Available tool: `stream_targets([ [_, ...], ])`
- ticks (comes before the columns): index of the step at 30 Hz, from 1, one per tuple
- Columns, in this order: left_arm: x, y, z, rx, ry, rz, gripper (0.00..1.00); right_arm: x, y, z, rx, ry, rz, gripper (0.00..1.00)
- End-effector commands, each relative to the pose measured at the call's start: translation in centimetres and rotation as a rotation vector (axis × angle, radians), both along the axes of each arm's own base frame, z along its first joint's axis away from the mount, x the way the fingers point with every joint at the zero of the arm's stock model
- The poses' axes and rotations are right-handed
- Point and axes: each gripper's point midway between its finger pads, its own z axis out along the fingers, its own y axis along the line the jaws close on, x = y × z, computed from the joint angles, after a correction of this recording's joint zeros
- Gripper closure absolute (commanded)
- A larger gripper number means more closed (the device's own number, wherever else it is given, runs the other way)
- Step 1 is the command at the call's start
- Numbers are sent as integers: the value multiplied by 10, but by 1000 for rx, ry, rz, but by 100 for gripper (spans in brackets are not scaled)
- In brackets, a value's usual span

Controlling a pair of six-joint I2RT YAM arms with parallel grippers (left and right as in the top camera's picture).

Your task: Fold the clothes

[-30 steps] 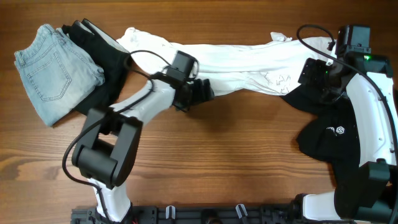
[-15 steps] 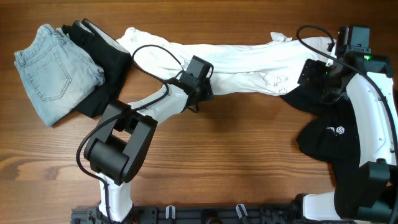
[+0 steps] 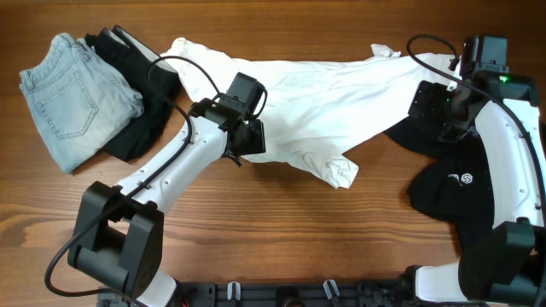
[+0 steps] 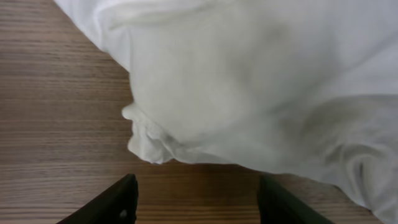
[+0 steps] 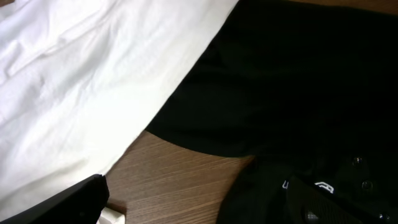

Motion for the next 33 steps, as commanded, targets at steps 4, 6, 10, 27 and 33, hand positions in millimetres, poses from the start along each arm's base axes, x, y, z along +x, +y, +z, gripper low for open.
stream_targets([
  [4, -19, -57, 4, -268, 124, 66, 34, -1, -4, 3, -24, -5, -1, 3],
  [6, -25, -81, 1, -295, 127, 78, 21, -2, -4, 3, -24, -1, 0, 3],
  [10, -48, -116, -26, -287, 195, 95, 18, -4, -4, 2, -22, 9, 1, 2],
  [27, -31, 33, -22, -71, 291, 349, 96, -13, -5, -10, -13, 74, -5, 14],
  [33, -20, 156, 23, -116, 210, 634, 96, -8, 11, -48, 81, 143, 67, 77],
])
